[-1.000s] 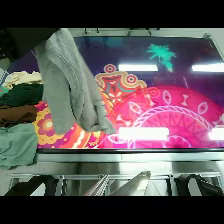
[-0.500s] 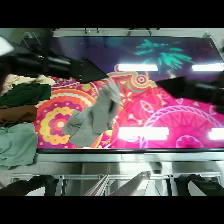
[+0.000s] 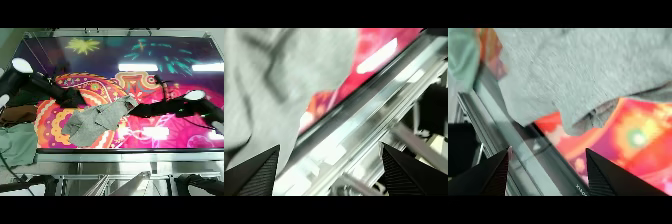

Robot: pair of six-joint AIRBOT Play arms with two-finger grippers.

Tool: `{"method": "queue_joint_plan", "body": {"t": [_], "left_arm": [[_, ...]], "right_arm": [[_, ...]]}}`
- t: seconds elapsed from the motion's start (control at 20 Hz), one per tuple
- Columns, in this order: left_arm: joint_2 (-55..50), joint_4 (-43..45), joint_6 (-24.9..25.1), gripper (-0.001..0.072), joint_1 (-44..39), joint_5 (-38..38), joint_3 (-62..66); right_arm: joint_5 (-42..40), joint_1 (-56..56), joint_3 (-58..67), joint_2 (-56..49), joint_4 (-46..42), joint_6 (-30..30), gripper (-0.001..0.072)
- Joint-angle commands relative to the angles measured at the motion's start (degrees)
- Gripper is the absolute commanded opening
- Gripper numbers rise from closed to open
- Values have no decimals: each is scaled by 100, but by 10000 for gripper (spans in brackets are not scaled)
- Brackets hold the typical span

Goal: Fold the shirts.

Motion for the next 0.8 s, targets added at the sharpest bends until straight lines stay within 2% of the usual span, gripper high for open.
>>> {"method": "queue_joint_plan", "body": {"t": [0.0,0.2,0.35,0.65,0.75], "left_arm": [[507,1067,-256,710,317,184,-1471],[927,1307,-280,709,710,909,-2621],[804,1226,-273,709,752,1467,-2986],[-48,7,396,708,754,1932,-3038],[-284,-155,511,689,754,1928,-3038]], "right_arm": [[-442,627,11,-841,72,37,540],[-564,857,407,-1493,402,26,531],[-691,909,905,-1845,461,11,522],[-693,916,1436,-2264,809,17,513],[-684,916,1488,-2308,861,15,335]]}}
